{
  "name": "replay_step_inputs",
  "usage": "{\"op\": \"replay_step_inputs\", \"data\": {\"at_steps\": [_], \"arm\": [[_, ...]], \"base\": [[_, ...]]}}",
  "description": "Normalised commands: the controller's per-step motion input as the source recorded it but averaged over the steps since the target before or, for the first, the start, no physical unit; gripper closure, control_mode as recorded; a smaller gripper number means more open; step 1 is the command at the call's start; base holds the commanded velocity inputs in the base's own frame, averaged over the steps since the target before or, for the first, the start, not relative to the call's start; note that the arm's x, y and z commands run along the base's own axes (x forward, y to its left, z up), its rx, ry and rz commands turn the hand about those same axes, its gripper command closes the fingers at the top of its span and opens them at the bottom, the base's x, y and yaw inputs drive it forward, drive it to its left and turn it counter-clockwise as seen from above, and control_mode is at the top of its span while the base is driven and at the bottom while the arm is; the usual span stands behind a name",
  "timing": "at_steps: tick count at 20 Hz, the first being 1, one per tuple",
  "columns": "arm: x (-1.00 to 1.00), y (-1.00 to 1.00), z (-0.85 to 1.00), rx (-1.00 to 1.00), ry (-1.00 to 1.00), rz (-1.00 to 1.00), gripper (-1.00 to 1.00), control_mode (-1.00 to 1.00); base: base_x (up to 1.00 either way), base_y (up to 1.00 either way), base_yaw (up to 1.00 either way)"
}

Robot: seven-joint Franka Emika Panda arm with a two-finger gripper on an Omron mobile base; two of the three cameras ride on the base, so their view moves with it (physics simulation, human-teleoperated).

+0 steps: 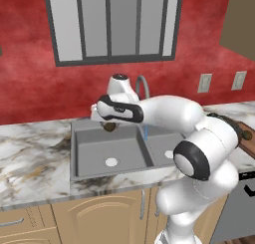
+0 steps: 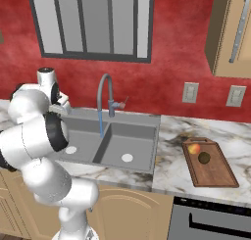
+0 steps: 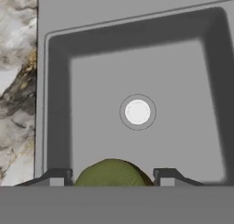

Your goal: Pick the kiwi, mango, kiwi from the sink and place them on the cutting board to airdry. Then turn off the sink faucet.

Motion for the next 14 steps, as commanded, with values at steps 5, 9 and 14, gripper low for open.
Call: {"op": "replay_step_inputs", "data": {"at_steps": [5,9,14], "arm": [[-0.43,-0.22,0.28,0.0,-0.1,0.08,1.0,-1.0],[-0.43,-0.29,0.3,0.0,-0.11,0.06,1.0,-1.0],[-0.45,-0.27,0.43,0.0,-0.02,0.05,1.0,-1.0]], "base": [[0.0,0.0,0.0],[0.0,0.0,0.0],[0.0,0.0,0.0]]}}
